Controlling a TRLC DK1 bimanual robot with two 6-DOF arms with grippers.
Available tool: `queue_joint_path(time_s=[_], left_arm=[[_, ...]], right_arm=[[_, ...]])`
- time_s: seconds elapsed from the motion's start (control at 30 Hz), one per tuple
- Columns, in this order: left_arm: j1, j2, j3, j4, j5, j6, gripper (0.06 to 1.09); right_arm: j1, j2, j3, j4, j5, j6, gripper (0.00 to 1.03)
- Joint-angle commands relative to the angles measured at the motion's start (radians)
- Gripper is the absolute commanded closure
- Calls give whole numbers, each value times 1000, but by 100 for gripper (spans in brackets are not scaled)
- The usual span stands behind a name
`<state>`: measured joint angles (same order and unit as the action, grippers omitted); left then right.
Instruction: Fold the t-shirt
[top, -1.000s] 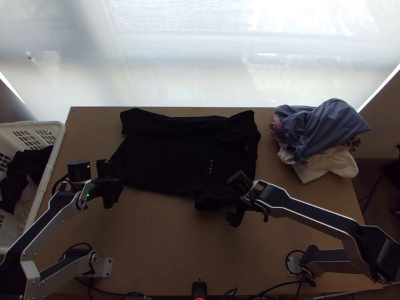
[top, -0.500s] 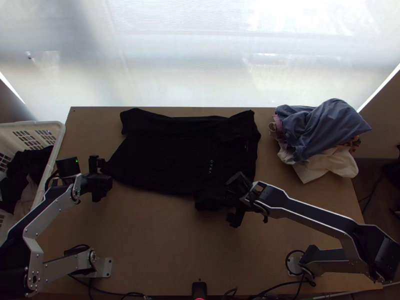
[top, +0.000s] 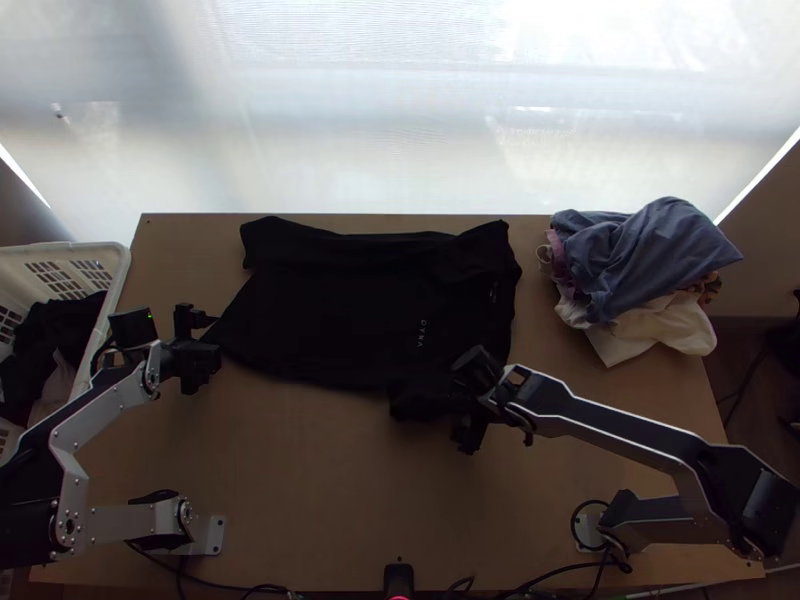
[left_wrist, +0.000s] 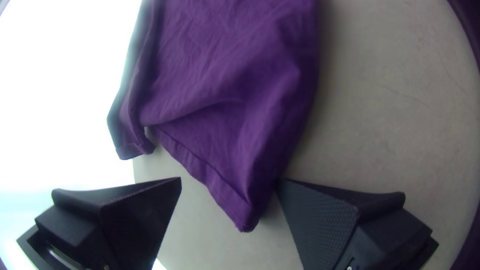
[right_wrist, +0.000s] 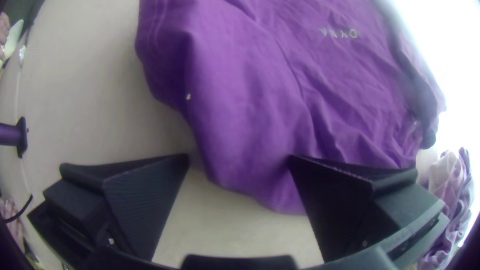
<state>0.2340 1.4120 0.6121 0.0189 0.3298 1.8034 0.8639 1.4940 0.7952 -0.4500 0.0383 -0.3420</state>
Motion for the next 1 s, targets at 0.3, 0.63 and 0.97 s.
queue_joint_path(time_s=[0.3, 0.63, 0.97], left_arm=[[-19, 15, 32, 16, 6, -82, 89], [-44, -79, 90, -188, 12, -173, 105], [-18, -449, 212, -609, 81, -409, 105]], right_arm=[[-5, 11, 6, 86, 32, -28, 61], [0, -87, 18, 13, 15, -65, 100], [-40, -290, 159, -417, -155, -51, 100]])
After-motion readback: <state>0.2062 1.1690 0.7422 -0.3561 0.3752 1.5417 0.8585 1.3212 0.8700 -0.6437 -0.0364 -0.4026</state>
